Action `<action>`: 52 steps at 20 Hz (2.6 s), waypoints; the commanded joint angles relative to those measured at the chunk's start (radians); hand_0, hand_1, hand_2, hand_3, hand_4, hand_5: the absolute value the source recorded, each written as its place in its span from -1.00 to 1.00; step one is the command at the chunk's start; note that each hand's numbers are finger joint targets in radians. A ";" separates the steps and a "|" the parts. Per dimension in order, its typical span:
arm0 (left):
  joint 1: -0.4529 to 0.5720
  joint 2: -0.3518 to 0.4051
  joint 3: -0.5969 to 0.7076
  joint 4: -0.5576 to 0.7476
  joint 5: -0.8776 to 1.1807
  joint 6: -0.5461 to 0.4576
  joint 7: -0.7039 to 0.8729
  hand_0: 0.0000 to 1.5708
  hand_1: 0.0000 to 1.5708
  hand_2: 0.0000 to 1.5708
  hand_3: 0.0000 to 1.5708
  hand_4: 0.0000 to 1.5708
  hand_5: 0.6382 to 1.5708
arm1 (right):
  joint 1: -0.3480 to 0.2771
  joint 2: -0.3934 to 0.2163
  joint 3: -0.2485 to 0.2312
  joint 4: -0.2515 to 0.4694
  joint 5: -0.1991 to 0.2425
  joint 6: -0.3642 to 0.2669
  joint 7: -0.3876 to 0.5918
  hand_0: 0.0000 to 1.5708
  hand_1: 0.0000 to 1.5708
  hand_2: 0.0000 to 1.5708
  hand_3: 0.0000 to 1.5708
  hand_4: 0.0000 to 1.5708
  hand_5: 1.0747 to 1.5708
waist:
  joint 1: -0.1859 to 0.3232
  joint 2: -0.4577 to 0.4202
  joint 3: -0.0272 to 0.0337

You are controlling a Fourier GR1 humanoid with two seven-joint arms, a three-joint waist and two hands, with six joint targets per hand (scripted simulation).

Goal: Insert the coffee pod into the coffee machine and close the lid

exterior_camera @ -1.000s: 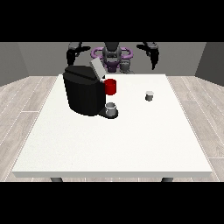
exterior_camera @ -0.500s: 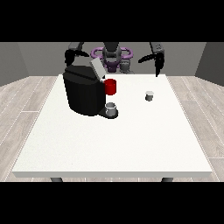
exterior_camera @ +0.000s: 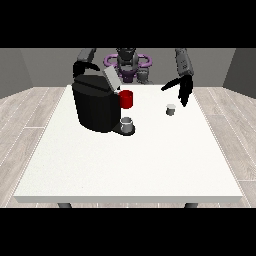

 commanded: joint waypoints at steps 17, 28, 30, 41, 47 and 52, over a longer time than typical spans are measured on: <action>-0.272 0.128 -0.042 0.457 -0.249 0.008 -0.135 -1.00 -1.00 -1.00 -1.00 -1.00 1.00 | -0.105 -0.017 -0.041 0.075 0.038 -0.044 -0.045 -1.00 -1.00 -1.00 -1.00 -0.54 1.00 | -0.023 0.178 0.0002; -0.322 0.104 -0.053 0.539 -0.276 -0.061 -0.082 -1.00 -1.00 -0.50 -1.00 -1.00 1.00 | -0.088 0.009 -0.007 0.095 0.060 -0.073 0.023 -1.00 -1.00 -1.00 -1.00 -0.48 1.00 | -0.040 0.120 0.0000; -0.320 0.118 -0.054 0.536 -0.305 0.005 -0.165 -0.49 -0.49 -0.10 -0.25 -1.00 1.00 | -0.110 0.025 -0.025 0.124 0.083 -0.116 -0.057 -1.00 -1.00 -1.00 -1.00 -0.49 1.00 | -0.010 0.201 -0.0002; -0.332 0.043 -0.125 0.510 -0.398 0.059 -0.151 0.55 0.55 0.56 0.41 -1.00 1.00 | -0.155 0.010 -0.063 0.202 0.027 -0.080 -0.025 -1.00 -1.00 -1.00 -1.00 -0.59 1.00 | -0.017 0.103 0.0004; -0.300 0.007 -0.129 0.521 -0.417 0.089 -0.148 0.69 0.69 0.69 0.47 -0.93 1.00 | -0.093 -0.036 -0.079 0.245 0.019 -0.025 -0.080 -1.00 -1.00 -1.00 -1.00 -0.54 1.00 | -0.037 0.082 0.0005; -0.311 -0.015 -0.140 0.520 -0.447 0.117 -0.161 0.47 0.47 0.61 0.51 -0.59 1.00 | -0.135 -0.002 -0.104 0.297 0.004 -0.061 -0.102 -1.00 -1.00 -1.00 -1.00 -0.47 1.00 | 0.009 0.068 0.0004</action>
